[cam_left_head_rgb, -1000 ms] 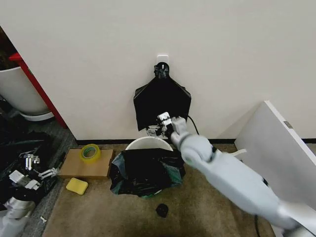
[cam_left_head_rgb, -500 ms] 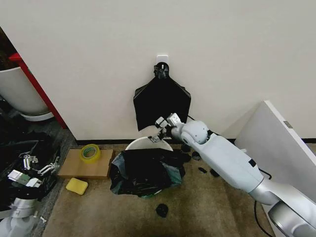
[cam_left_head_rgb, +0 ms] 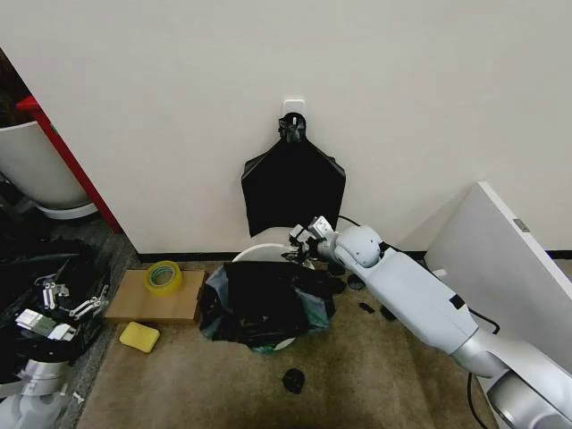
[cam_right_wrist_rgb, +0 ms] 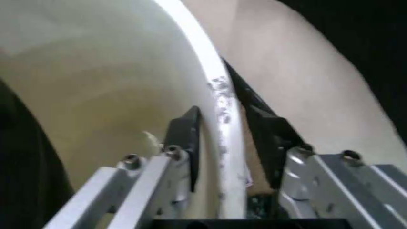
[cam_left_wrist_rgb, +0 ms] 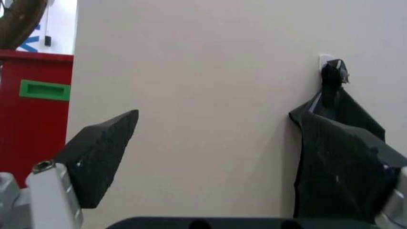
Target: Place the garbage bag over the trash bin.
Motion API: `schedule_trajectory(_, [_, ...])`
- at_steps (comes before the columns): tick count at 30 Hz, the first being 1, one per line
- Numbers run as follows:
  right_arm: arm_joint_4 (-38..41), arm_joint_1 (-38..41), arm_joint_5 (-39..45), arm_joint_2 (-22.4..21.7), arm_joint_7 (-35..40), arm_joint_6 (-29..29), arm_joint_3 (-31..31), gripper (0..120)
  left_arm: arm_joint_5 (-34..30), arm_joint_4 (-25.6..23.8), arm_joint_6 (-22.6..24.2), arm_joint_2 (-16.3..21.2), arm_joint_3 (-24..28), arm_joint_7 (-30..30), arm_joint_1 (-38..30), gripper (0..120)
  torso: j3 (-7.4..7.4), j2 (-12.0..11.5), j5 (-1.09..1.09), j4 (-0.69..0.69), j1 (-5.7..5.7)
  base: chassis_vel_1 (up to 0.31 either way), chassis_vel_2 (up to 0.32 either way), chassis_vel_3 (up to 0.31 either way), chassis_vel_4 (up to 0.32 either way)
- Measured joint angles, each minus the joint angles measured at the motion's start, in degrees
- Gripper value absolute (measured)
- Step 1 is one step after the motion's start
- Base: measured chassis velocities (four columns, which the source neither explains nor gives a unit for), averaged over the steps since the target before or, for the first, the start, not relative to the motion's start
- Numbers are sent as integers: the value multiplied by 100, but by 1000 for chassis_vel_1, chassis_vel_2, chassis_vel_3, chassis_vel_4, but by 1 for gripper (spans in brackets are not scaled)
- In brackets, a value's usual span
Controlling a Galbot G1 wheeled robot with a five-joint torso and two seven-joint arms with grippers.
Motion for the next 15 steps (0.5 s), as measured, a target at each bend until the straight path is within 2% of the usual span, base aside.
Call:
schedule_trajectory(1, [0,0,0,0,0,0,0,22,0,0,0,0,0,0,0,100,0,0,0,0,0,0,0,0,0])
schedule_trajectory(6, [438,-321,532,-155,531,-22,-12,5,39,-23,-3,6,0,-73,-4,100,0,0,3,-1,0,0,0,0,0])
schedule_trajectory(9, [667,-479,943,-261,1015,-21,-10,3,51,-24,-8,10,0,-99,-4,100,-1,1,3,0,0,0,0,0,0])
schedule_trajectory(13, [1274,-884,2403,-449,3150,-24,-27,3,166,-55,-30,-12,30,-288,-12,100,0,1,3,-1,0,0,0,0,0])
schedule_trajectory(15, [1793,-1249,3530,-502,4712,48,137,3,350,-137,-40,-87,78,-580,-12,100,0,1,0,2,0,0,0,0,0])
